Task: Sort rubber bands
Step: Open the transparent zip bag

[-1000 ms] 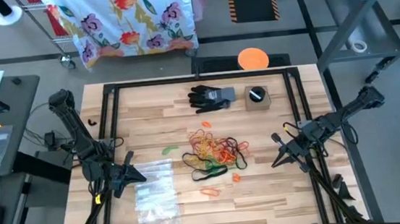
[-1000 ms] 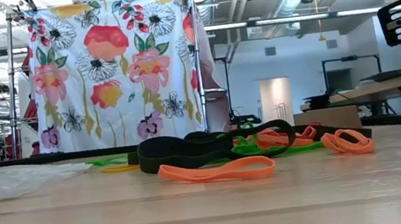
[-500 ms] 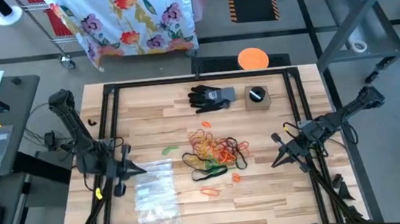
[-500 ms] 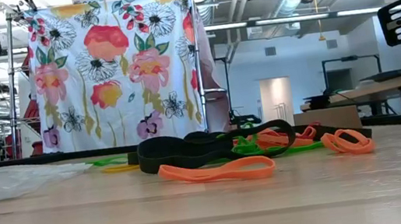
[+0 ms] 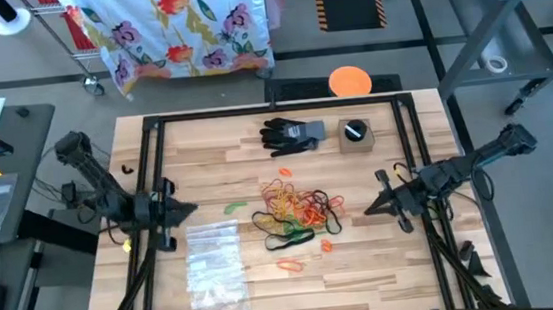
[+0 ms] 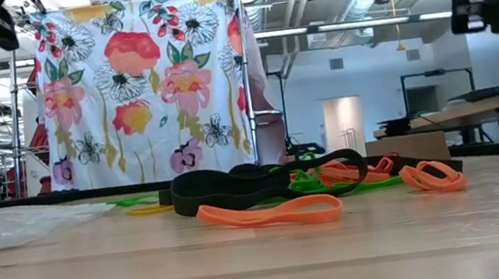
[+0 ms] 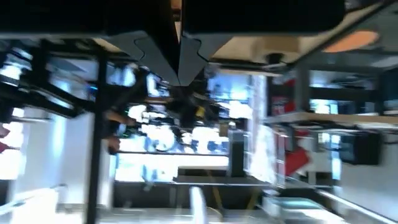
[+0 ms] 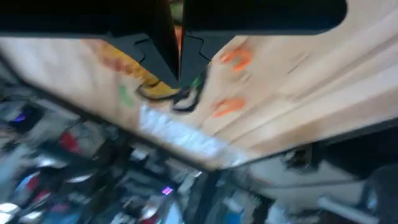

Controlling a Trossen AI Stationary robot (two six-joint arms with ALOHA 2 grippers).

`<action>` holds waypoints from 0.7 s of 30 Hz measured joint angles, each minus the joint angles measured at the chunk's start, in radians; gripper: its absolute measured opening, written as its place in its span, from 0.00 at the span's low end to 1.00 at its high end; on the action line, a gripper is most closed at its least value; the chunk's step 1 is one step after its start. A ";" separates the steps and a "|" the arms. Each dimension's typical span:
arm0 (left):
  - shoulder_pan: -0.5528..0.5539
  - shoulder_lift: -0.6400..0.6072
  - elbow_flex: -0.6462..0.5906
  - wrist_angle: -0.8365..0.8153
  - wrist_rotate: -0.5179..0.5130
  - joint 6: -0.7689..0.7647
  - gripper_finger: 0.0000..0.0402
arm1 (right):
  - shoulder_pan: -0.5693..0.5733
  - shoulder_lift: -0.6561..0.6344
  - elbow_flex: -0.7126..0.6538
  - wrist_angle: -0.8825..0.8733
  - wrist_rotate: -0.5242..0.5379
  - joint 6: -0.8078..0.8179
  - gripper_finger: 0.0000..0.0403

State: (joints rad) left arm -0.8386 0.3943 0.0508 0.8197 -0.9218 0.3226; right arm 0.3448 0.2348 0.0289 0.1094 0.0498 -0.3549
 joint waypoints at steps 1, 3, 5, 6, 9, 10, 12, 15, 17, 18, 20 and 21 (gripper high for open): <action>0.022 0.000 0.012 -0.004 -0.013 0.002 0.00 | -0.008 0.000 0.001 0.027 0.000 -0.021 0.04; 0.070 0.001 0.048 -0.003 -0.082 -0.016 0.00 | -0.020 0.000 0.002 0.075 0.000 -0.066 0.04; 0.114 -0.001 0.088 -0.008 -0.122 -0.013 0.00 | -0.028 0.000 0.002 0.095 0.000 -0.088 0.04; 0.131 -0.001 0.112 -0.018 -0.121 0.003 0.00 | -0.030 0.000 0.002 0.106 0.000 -0.094 0.04; 0.163 0.000 0.204 -0.117 -0.087 0.045 0.00 | -0.050 0.006 0.002 0.212 0.003 -0.105 0.04; 0.171 0.000 0.242 -0.193 -0.079 0.047 0.00 | -0.058 0.011 0.003 0.270 0.003 -0.097 0.04; 0.184 0.000 0.322 -0.409 -0.078 -0.021 0.00 | -0.069 0.016 0.003 0.395 0.004 -0.034 0.04; 0.209 0.019 0.428 -0.752 -0.073 -0.259 0.00 | -0.091 0.024 0.005 0.566 0.003 -0.011 0.04; 0.228 0.037 0.459 -0.876 -0.081 -0.443 0.00 | -0.103 0.028 0.005 0.641 0.009 0.030 0.04; 0.237 0.046 0.462 -0.907 -0.096 -0.511 0.00 | -0.110 0.028 0.005 0.672 0.023 0.064 0.04; 0.251 0.058 0.464 -0.949 -0.108 -0.593 0.00 | -0.127 0.027 0.006 0.703 0.096 0.113 0.04; 0.255 0.065 0.465 -0.980 -0.106 -0.630 0.00 | -0.135 0.027 0.006 0.703 0.137 0.123 0.04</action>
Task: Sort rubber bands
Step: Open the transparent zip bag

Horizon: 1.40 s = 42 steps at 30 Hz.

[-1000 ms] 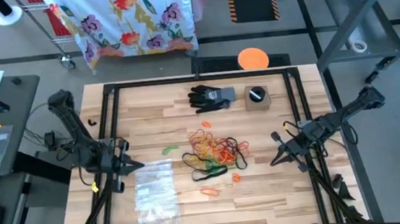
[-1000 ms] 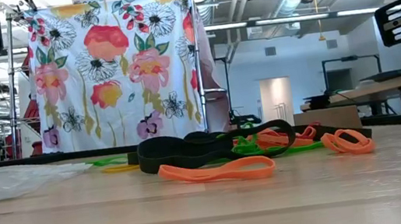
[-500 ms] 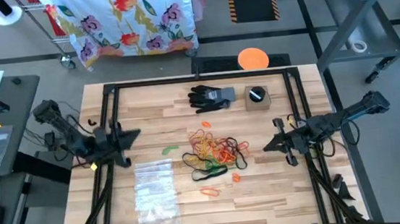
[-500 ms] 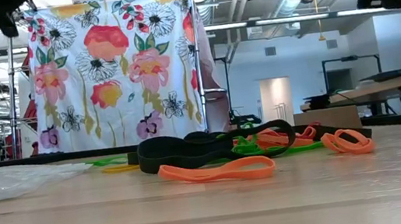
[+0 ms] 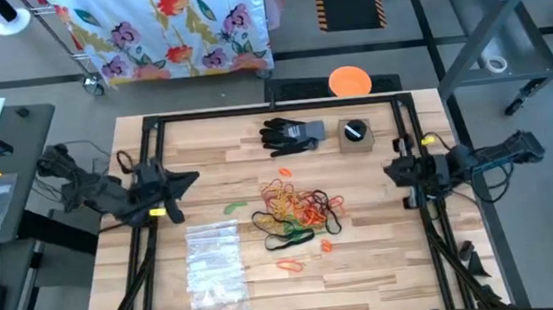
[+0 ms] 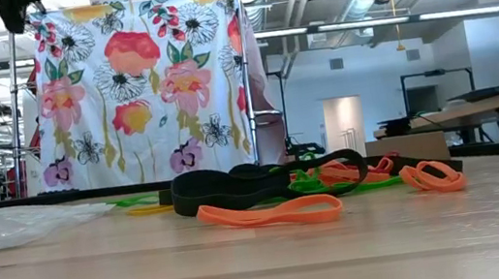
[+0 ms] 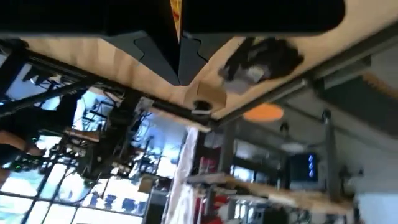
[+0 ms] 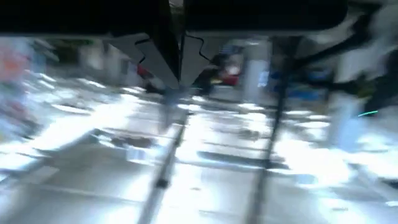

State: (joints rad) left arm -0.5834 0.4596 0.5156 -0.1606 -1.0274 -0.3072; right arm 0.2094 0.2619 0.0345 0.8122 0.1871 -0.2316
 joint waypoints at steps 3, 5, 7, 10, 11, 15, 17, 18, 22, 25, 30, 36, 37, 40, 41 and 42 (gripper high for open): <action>0.014 0.030 0.000 -0.130 0.053 -0.120 0.00 | -0.023 0.004 0.000 -0.017 0.057 0.084 0.04; 0.024 0.056 0.000 -0.207 0.107 -0.192 0.00 | -0.039 0.024 0.000 -0.027 0.058 0.188 0.04; 0.037 0.089 0.000 -0.255 0.139 -0.241 0.00 | -0.051 0.050 0.000 -0.057 0.037 0.271 0.04; 0.055 0.152 0.000 -0.325 0.225 -0.281 0.00 | -0.042 0.101 0.000 -0.090 0.021 0.335 0.05; 0.064 0.181 0.000 -0.336 0.268 -0.289 0.01 | -0.035 0.126 0.000 -0.115 0.032 0.337 0.07; 0.111 0.330 -0.001 -0.364 0.410 -0.281 0.10 | -0.018 0.251 0.000 -0.132 0.127 0.304 0.16; 0.144 0.400 -0.001 -0.368 0.475 -0.283 0.16 | -0.012 0.315 0.000 -0.103 0.135 0.264 0.21; 0.165 0.435 0.000 -0.366 0.514 -0.284 0.20 | -0.013 0.344 0.000 -0.084 0.134 0.248 0.23; 0.240 0.548 0.000 -0.413 0.690 -0.281 0.29 | -0.013 0.440 0.000 0.035 0.132 0.226 0.29; 0.268 0.618 0.000 -0.435 0.811 -0.275 0.30 | -0.013 0.489 0.029 0.049 0.129 0.223 0.30; 0.273 0.677 0.000 -0.427 0.863 -0.221 0.28 | -0.012 0.559 0.071 0.012 0.126 0.223 0.30; 0.274 0.718 0.000 -0.433 0.820 -0.209 0.27 | -0.012 0.628 0.112 0.009 0.126 0.223 0.31; 0.273 0.722 0.000 -0.427 0.820 -0.209 0.27 | -0.012 0.635 0.116 0.011 0.126 0.223 0.31; 0.274 0.739 0.000 -0.431 0.834 -0.209 0.27 | -0.012 0.655 0.126 0.012 0.126 0.223 0.31; 0.276 0.746 0.000 -0.431 0.846 -0.209 0.27 | -0.012 0.659 0.128 0.009 0.126 0.223 0.31; 0.276 0.754 0.000 -0.431 0.857 -0.209 0.27 | -0.012 0.662 0.130 0.009 0.126 0.222 0.31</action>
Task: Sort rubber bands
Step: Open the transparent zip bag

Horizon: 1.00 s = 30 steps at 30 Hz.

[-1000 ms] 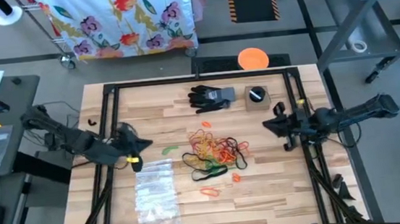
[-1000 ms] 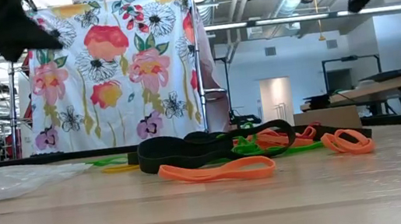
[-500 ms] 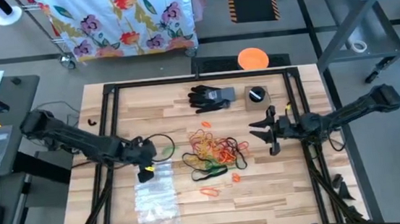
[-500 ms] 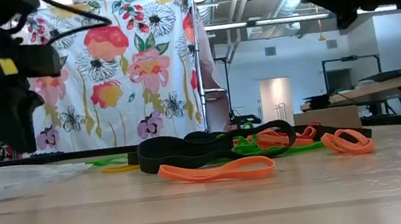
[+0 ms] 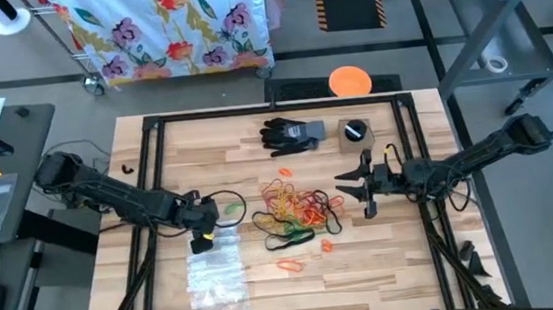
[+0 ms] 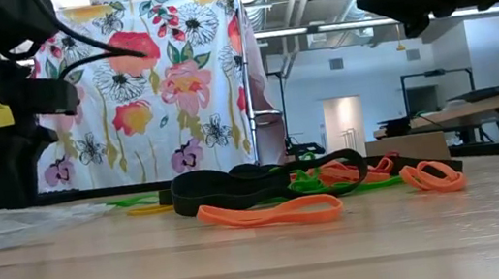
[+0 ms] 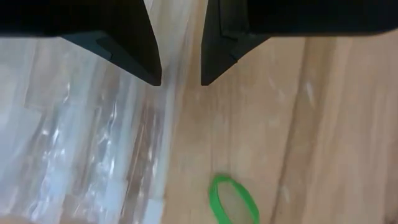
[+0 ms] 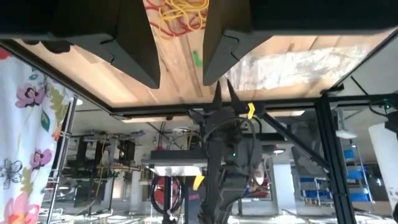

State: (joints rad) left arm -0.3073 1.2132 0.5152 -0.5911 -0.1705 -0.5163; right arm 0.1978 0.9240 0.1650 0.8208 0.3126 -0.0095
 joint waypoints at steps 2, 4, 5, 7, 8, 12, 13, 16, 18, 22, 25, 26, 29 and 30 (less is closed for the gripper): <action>0.000 0.015 0.000 -0.001 0.018 0.007 0.27 | 0.000 0.000 0.004 0.005 0.000 -0.002 0.31; 0.000 0.030 0.000 0.000 0.017 0.011 0.27 | -0.002 -0.002 0.004 0.005 -0.001 -0.002 0.31; 0.000 0.036 0.001 0.002 0.016 0.019 0.27 | -0.004 -0.002 0.004 0.001 -0.001 -0.002 0.31; 0.000 0.046 0.003 0.009 0.015 0.045 0.23 | -0.004 -0.002 0.004 0.003 -0.001 -0.002 0.31; 0.000 0.047 0.003 0.011 0.012 0.060 0.20 | -0.004 -0.002 0.004 0.004 -0.001 -0.002 0.31; 0.000 0.038 0.004 0.001 -0.048 0.108 0.03 | -0.004 -0.002 0.004 0.003 -0.001 -0.016 0.31; 0.000 0.034 0.008 -0.006 -0.065 0.118 0.02 | -0.004 -0.002 0.004 0.003 -0.001 -0.019 0.31; 0.000 0.016 0.046 -0.013 -0.109 0.155 0.01 | -0.004 -0.002 0.004 0.003 -0.001 -0.021 0.31; -0.001 0.009 0.087 -0.060 -0.169 0.174 0.01 | -0.004 -0.002 0.004 0.003 0.000 -0.023 0.31; 0.000 0.001 0.211 -0.157 -0.323 0.213 0.00 | -0.004 -0.002 0.004 0.003 0.002 -0.025 0.31; -0.004 0.002 0.307 -0.212 -0.447 0.258 0.00 | -0.004 -0.002 0.004 0.003 0.006 -0.025 0.31; -0.006 0.002 0.335 -0.212 -0.487 0.277 0.00 | -0.004 -0.002 0.004 0.003 0.013 -0.025 0.31; -0.016 0.002 0.396 -0.199 -0.572 0.359 0.00 | -0.004 -0.002 0.003 0.003 0.069 -0.015 0.31; -0.019 0.002 0.408 -0.182 -0.575 0.405 0.00 | -0.008 -0.002 0.003 0.004 0.082 0.000 0.31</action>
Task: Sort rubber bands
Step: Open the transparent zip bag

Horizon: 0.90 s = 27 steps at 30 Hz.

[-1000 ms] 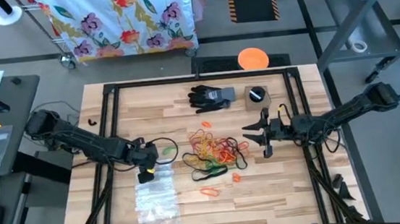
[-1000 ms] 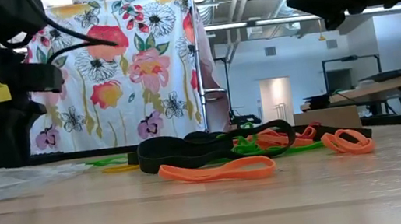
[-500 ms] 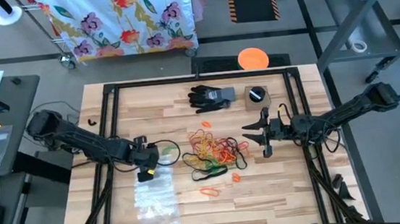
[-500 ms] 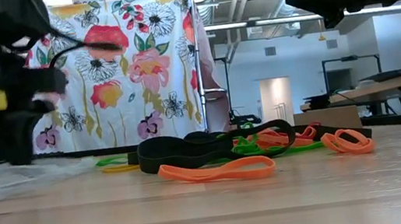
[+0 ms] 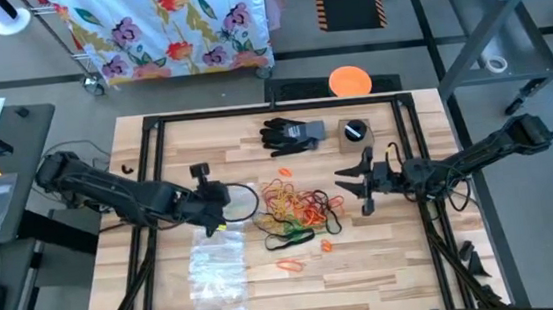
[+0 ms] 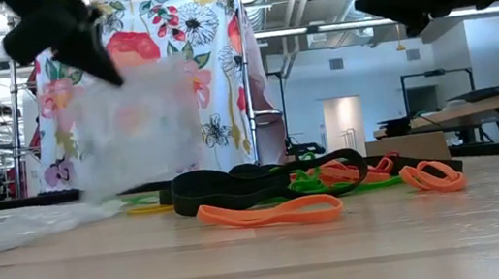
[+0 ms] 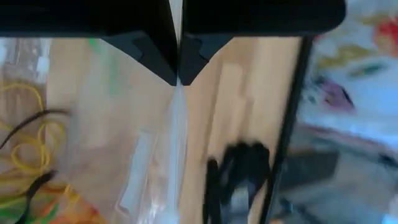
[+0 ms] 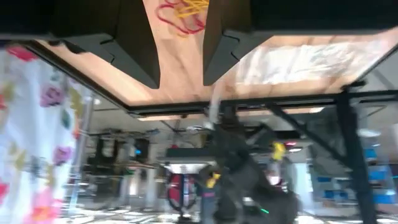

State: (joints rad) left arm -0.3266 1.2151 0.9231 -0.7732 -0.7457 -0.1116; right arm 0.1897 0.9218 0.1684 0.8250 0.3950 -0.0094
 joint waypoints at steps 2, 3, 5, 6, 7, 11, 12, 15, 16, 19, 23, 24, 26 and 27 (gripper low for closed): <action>-0.007 0.000 0.002 0.070 0.028 0.143 0.00 | -0.020 0.005 0.000 0.007 0.001 0.061 0.31; -0.011 0.001 -0.005 0.118 0.047 0.225 0.00 | -0.034 0.014 0.000 0.019 0.001 0.096 0.31; -0.017 0.010 -0.025 0.238 0.065 0.402 0.00 | -0.063 0.043 0.000 0.059 0.001 0.173 0.31; -0.018 0.019 -0.033 0.286 0.068 0.497 0.00 | -0.077 0.063 0.000 0.076 0.000 0.216 0.31; -0.019 0.032 -0.036 0.317 0.068 0.589 0.00 | -0.089 0.087 0.000 0.092 0.000 0.262 0.31; -0.017 0.112 -0.037 0.394 0.038 0.886 0.00 | -0.114 0.209 0.038 0.100 -0.003 0.367 0.31; -0.013 0.136 -0.037 0.414 0.034 0.953 0.00 | -0.114 0.246 0.059 0.100 -0.004 0.376 0.31; -0.004 0.219 -0.038 0.491 -0.015 1.127 0.00 | -0.111 0.366 0.150 0.099 -0.030 0.384 0.31; 0.000 0.250 -0.038 0.525 -0.047 1.185 0.00 | -0.106 0.405 0.186 0.100 -0.034 0.384 0.31; 0.006 0.333 -0.038 0.632 -0.177 1.346 0.00 | -0.093 0.518 0.292 0.090 -0.037 0.366 0.31; 0.008 0.394 -0.035 0.728 -0.235 1.474 0.00 | -0.085 0.651 0.410 0.054 -0.073 0.339 0.31; 0.007 0.393 -0.034 0.733 -0.232 1.474 0.00 | -0.085 0.678 0.431 0.048 -0.085 0.333 0.31; 0.007 0.387 -0.022 0.745 -0.217 1.438 0.00 | -0.086 0.720 0.465 0.041 -0.087 0.323 0.30; 0.007 0.378 -0.019 0.747 -0.214 1.416 0.00 | -0.085 0.738 0.478 0.038 -0.090 0.319 0.31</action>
State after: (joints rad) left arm -0.3195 1.5928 0.9037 -0.0267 -0.9599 1.3048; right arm 0.1043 1.6599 0.6467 0.8628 0.3052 0.3101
